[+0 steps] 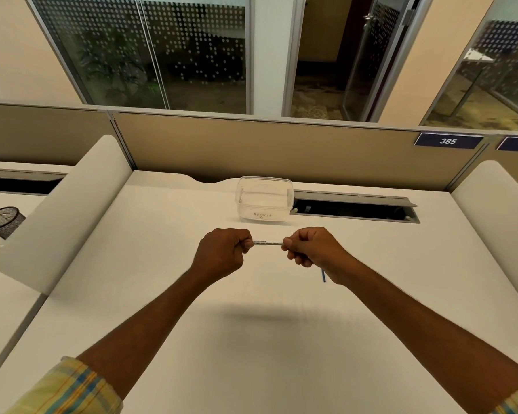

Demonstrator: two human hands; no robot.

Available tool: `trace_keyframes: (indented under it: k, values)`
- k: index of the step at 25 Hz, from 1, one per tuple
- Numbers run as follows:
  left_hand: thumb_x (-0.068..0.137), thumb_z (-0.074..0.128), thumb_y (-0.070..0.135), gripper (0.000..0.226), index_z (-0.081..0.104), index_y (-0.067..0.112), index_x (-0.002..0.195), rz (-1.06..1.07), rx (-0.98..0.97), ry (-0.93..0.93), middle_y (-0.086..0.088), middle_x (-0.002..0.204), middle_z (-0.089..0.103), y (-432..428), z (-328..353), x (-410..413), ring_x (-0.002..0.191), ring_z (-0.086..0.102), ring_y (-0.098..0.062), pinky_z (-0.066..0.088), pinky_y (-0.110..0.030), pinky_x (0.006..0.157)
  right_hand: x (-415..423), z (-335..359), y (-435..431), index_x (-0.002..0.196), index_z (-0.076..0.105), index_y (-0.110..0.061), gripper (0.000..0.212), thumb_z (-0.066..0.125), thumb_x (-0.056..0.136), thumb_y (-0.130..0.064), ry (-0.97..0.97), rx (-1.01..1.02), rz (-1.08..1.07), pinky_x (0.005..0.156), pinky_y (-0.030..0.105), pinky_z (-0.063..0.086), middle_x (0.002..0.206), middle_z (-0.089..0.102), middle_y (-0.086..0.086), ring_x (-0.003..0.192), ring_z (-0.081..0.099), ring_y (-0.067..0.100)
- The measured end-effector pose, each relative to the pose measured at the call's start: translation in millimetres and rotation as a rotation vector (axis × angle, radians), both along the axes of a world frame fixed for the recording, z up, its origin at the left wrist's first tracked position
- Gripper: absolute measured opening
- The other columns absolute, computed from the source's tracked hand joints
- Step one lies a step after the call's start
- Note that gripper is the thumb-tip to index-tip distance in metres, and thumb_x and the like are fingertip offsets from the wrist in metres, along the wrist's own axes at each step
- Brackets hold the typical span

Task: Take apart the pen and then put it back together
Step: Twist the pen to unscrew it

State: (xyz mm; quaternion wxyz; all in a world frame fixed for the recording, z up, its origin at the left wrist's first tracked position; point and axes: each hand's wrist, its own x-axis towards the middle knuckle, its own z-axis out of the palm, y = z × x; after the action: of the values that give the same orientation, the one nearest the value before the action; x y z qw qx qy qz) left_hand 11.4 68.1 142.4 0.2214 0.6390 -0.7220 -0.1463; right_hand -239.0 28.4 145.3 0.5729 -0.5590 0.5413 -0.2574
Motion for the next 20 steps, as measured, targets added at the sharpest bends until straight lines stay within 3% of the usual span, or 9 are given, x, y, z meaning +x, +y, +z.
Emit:
trace_keyframes:
  k: [2,4,9,14,16,20]
  values:
    - [0.096,0.062,0.012,0.021,0.069,0.024,0.079,0.001,0.003,-0.001,0.015,0.062,0.057,1.3,-1.0,-0.4,0.067,0.054,-0.018,0.035,-0.027,0.061,-0.9,-2.1,0.9,0.097,0.077,0.003,0.009,0.078,0.094,-0.006,-0.031,-0.040,-0.031,0.056,0.026,0.051,0.078,0.077,0.012,0.064,0.067,0.017]
    - [0.096,0.062,0.014,0.021,0.068,0.025,0.079,0.007,0.001,0.002,0.015,0.063,0.057,2.6,-1.8,-0.3,0.067,0.054,-0.017,0.035,-0.027,0.061,-0.7,-2.1,1.0,0.101,0.077,0.003,0.011,0.080,0.090,0.001,-0.068,-0.050,-0.049,0.059,0.027,0.054,0.080,0.077,0.012,0.068,0.070,0.020]
    - [0.093,0.063,0.011,0.021,0.069,0.026,0.080,0.008,-0.015,-0.001,0.016,0.065,0.058,-0.2,-1.0,0.2,0.067,0.054,-0.016,0.035,-0.025,0.060,2.9,1.8,-0.3,0.105,0.077,0.006,0.036,0.067,0.105,-0.028,-0.127,0.112,-0.030,0.055,0.026,0.052,0.082,0.076,0.014,0.064,0.067,0.018]
    - [0.092,0.064,0.011,0.021,0.070,0.027,0.080,0.010,0.001,-0.025,0.015,0.067,0.061,0.7,-4.2,0.3,0.067,0.054,-0.015,0.034,-0.025,0.059,3.0,0.5,0.7,0.103,0.078,0.002,0.011,0.076,0.096,-0.006,-0.110,0.026,-0.058,0.065,0.029,0.061,0.082,0.077,0.014,0.069,0.070,0.022]
    - [0.093,0.064,0.011,0.022,0.069,0.027,0.079,0.013,-0.004,-0.023,0.017,0.062,0.056,0.9,-5.5,0.3,0.066,0.052,-0.015,0.031,-0.021,0.057,2.4,0.1,1.6,0.105,0.078,0.004,0.015,0.079,0.091,0.000,-0.151,0.015,-0.069,0.069,0.030,0.064,0.084,0.077,0.016,0.073,0.072,0.024]
    - [0.093,0.064,0.011,0.022,0.069,0.027,0.079,0.012,-0.011,-0.023,0.020,0.059,0.053,-0.9,-2.9,0.5,0.066,0.052,-0.014,0.030,-0.019,0.057,4.4,2.5,1.1,0.108,0.076,0.006,0.030,0.073,0.100,-0.022,-0.197,0.114,-0.073,0.066,0.031,0.062,0.085,0.076,0.016,0.070,0.072,0.022]
